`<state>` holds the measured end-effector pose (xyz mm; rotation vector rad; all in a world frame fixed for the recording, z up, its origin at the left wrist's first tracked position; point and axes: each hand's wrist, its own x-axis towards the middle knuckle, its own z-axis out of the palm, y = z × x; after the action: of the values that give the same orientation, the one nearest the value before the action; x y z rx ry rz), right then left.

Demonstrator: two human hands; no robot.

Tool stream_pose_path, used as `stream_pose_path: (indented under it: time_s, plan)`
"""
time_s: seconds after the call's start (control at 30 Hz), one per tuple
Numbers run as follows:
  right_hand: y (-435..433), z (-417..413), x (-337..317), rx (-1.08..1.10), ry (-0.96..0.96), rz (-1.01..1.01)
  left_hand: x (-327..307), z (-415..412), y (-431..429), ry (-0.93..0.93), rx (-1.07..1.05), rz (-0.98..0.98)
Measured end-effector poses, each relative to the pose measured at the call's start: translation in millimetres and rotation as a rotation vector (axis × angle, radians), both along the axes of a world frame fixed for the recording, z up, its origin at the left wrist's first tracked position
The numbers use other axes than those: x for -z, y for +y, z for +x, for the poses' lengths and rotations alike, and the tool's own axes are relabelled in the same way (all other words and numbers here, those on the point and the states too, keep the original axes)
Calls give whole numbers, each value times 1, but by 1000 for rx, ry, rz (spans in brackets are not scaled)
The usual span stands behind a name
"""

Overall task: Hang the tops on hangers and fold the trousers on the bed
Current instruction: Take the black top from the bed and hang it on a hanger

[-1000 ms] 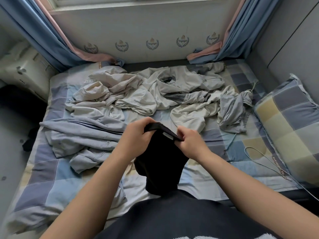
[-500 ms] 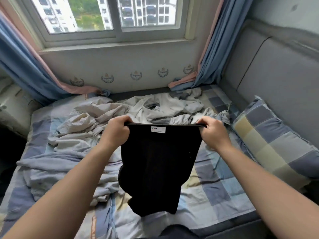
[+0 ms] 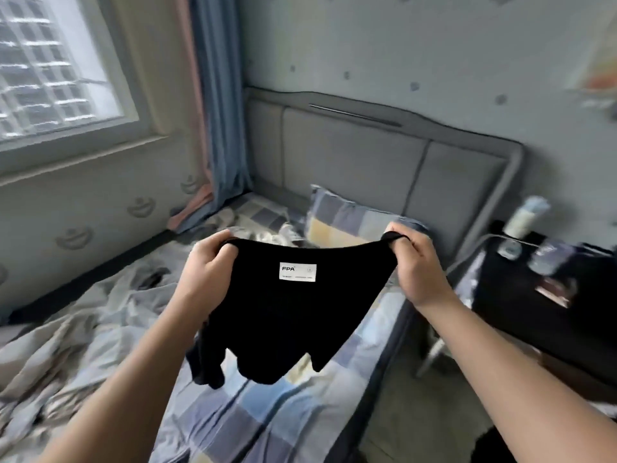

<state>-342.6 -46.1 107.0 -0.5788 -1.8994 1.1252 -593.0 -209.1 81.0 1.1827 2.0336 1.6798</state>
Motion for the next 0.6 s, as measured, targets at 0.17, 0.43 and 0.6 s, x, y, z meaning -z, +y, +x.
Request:
stream_pose_path:
  time_s: [0.17,0.43,0.6]
  plan:
    - [-36,100,-12,281,38,-41,-9,82,36,-122,268,46]
    - [-94,270,-36,780,44,-54,-30,256,98,-184,752,-37]
    - [-127,388,-52,1107,72,-36,-36,400,121,-179,1087,-56]
